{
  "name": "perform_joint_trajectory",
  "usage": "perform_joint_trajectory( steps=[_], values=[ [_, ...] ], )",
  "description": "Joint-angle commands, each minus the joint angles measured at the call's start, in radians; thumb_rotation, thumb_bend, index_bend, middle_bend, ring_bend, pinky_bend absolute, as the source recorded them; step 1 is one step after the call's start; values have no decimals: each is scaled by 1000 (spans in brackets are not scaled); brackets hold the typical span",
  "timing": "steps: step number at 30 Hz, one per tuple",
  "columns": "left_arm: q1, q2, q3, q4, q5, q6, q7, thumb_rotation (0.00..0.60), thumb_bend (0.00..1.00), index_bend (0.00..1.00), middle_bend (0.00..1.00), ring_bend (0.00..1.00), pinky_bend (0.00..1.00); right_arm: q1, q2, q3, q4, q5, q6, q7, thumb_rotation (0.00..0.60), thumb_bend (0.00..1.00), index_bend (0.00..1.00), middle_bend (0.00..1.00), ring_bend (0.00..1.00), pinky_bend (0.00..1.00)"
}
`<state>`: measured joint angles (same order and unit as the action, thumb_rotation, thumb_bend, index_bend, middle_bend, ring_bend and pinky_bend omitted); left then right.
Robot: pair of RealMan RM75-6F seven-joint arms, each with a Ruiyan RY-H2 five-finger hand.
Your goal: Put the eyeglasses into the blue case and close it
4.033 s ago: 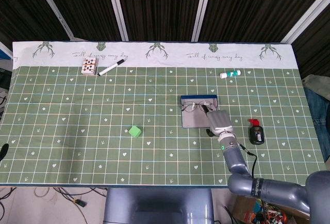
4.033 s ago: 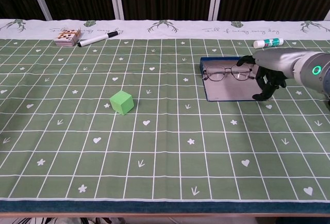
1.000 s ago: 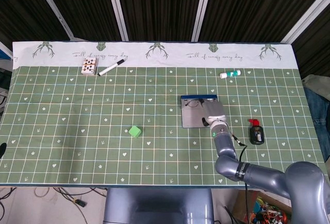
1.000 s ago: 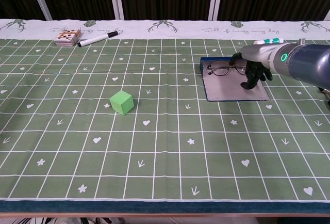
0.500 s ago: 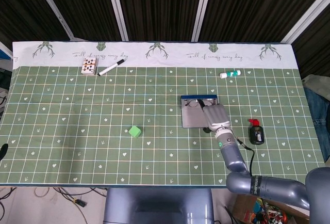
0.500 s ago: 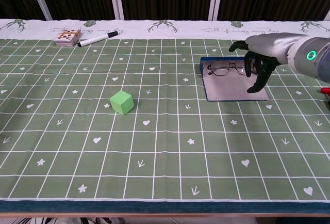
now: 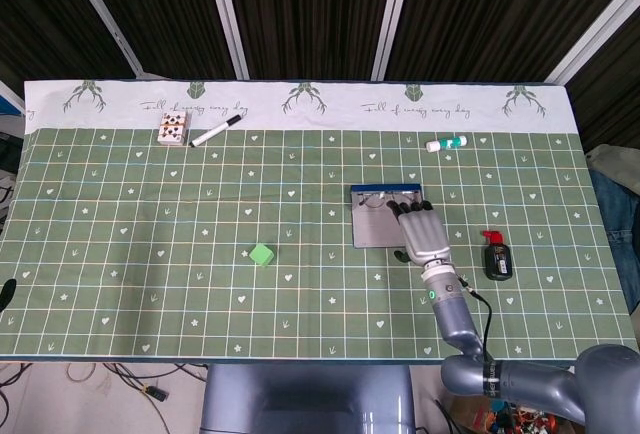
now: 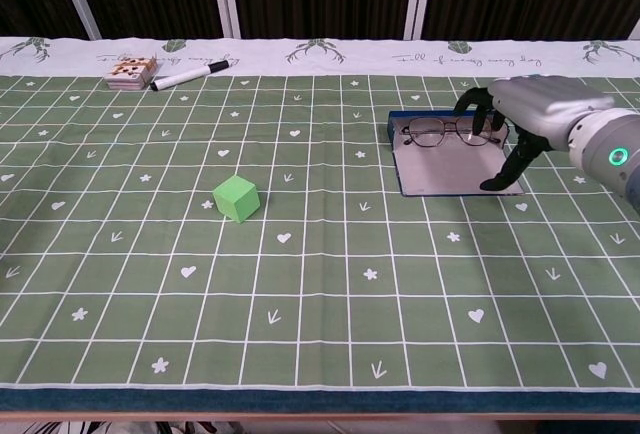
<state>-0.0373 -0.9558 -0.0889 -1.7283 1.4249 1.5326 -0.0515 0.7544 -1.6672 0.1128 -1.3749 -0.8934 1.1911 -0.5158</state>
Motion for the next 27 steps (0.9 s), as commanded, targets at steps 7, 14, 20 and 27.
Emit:
perform_joint_trajectory(
  steps=[7, 14, 20, 27],
  values=[
    [0, -1, -1, 2, -2, 0, -1, 600, 320, 197, 0, 0, 0, -13, -58, 6, 71, -34, -25, 5, 600, 227, 227, 307, 293, 235],
    [-1, -1, -1, 4, -4, -3, -2, 600, 320, 199, 0, 0, 0, -13, -92, 24, 125, -34, -53, 5, 600, 226, 249, 316, 295, 235],
    [-2, 0, -1, 6, -6, -5, -2, 600, 320, 200, 0, 0, 0, -15, -117, 42, 170, -41, -71, 13, 600, 272, 275, 319, 296, 235],
    [-2, 0, -1, 7, -7, -6, -1, 600, 320, 201, 0, 0, 0, -22, -137, 59, 205, -53, -90, 27, 600, 299, 287, 320, 296, 235]
  ],
)
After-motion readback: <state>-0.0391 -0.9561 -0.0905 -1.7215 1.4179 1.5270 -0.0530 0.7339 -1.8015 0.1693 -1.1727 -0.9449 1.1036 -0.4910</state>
